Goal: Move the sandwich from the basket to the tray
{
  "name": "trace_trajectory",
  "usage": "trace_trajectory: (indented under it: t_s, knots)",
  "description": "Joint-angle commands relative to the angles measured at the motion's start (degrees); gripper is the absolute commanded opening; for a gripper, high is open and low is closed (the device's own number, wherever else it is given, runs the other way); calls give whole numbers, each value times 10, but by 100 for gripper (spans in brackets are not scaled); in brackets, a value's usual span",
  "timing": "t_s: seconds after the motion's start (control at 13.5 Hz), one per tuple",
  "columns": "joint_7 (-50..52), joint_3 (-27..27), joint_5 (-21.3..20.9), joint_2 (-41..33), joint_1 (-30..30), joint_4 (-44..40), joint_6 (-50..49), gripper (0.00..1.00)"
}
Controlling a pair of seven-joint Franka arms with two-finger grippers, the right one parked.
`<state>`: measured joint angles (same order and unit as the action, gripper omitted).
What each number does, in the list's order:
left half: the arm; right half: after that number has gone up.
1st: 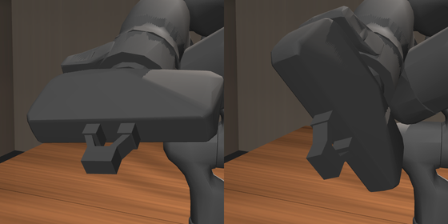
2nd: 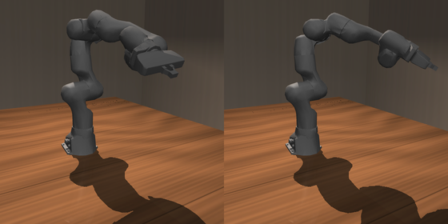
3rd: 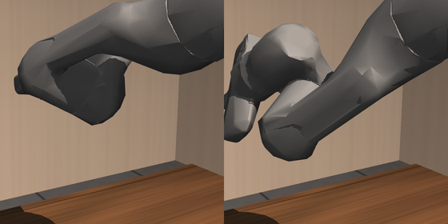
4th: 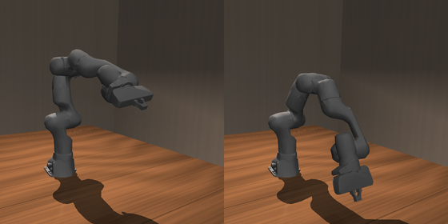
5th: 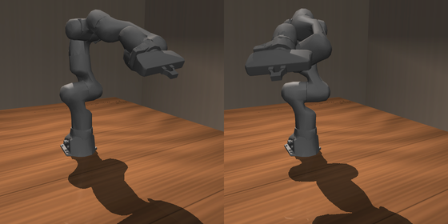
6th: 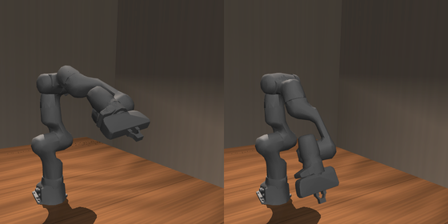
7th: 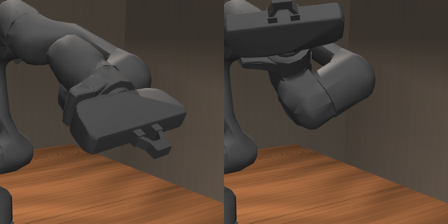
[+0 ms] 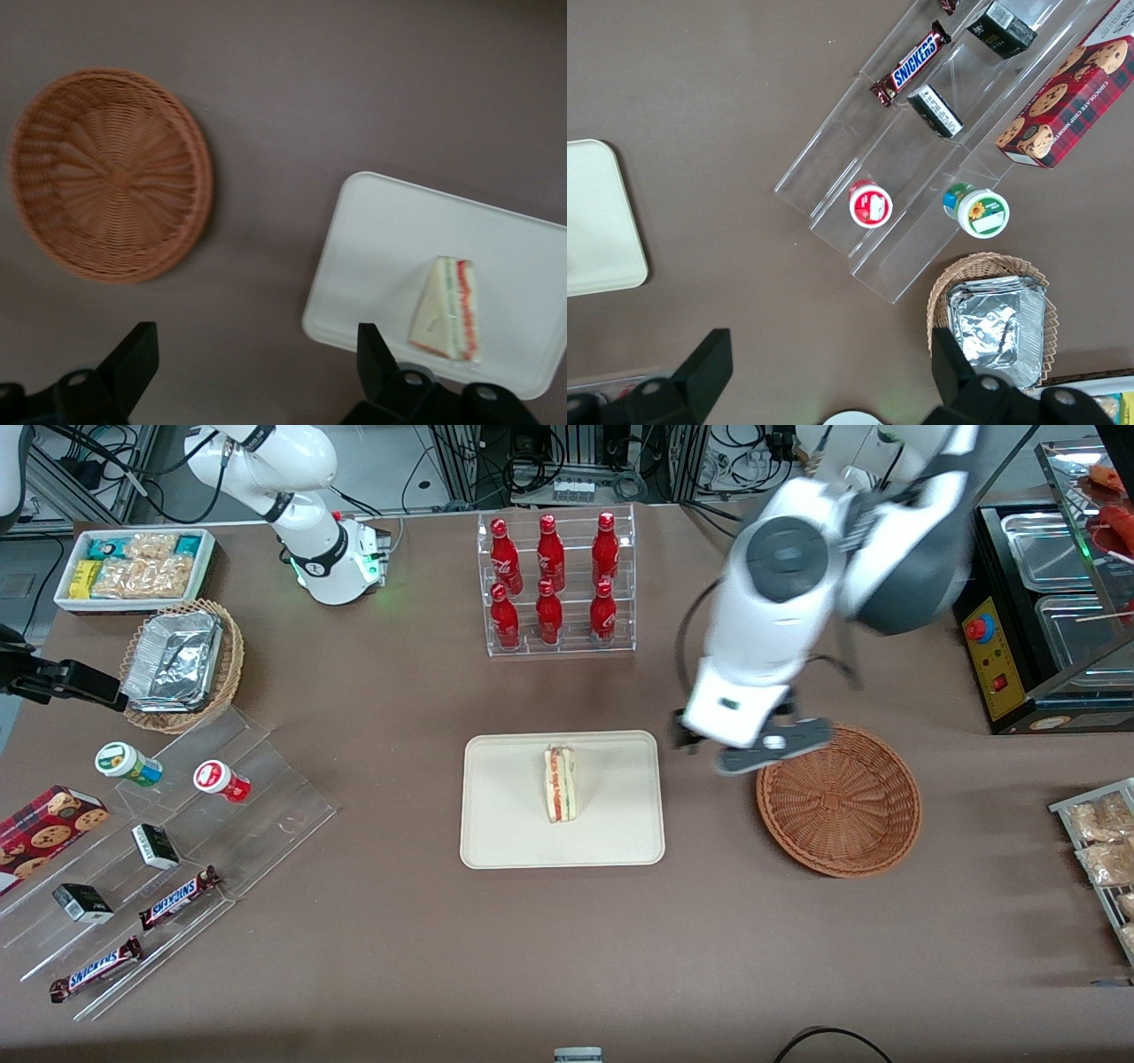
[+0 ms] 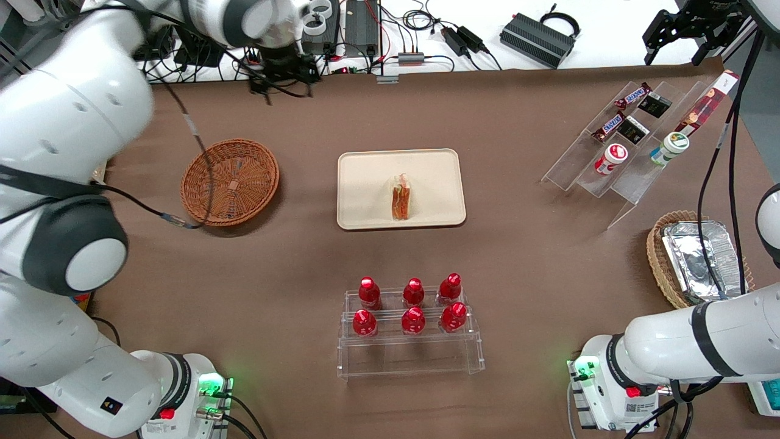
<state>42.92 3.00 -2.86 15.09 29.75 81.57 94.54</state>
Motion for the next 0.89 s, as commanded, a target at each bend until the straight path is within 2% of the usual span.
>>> trace_trajectory:
  t_s: [0.0,0.22,0.44,0.67,0.81]
  knots:
    - [-90,-6,-1,-79,-67,74,-11,99]
    - [-203,-7,0,-143,-135,136,-11,99]
    - [-319,-7,7,-176,-201,151,-39,99]
    - [-375,-7,8,-189,-246,150,-55,99]
    - [-396,-3,8,-193,-252,149,-60,99]
